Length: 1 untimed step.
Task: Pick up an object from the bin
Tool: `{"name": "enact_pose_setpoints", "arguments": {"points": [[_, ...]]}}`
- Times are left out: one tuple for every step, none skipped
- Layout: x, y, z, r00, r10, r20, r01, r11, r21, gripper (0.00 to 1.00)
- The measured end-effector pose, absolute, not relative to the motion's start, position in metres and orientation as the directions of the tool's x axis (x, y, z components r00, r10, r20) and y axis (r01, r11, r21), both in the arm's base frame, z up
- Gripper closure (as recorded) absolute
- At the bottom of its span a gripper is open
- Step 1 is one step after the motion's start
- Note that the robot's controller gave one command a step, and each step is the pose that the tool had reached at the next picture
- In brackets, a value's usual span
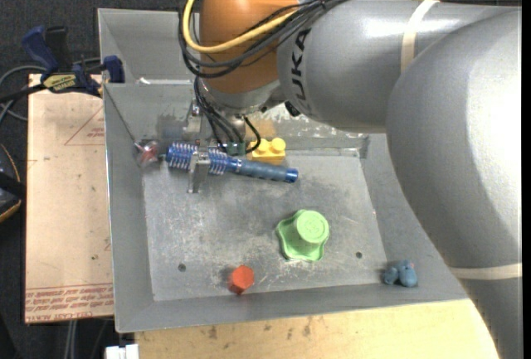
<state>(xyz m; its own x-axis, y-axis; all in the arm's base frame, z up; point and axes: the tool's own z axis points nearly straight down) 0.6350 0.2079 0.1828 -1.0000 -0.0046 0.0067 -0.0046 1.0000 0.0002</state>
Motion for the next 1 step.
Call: {"name": "enact_pose_setpoints", "arguments": {"points": [[0.6369, 0.2066, 0.1882, -1.0, 0.001, -0.001, 0.001, 1.0, 0.002, 1.0]]}}
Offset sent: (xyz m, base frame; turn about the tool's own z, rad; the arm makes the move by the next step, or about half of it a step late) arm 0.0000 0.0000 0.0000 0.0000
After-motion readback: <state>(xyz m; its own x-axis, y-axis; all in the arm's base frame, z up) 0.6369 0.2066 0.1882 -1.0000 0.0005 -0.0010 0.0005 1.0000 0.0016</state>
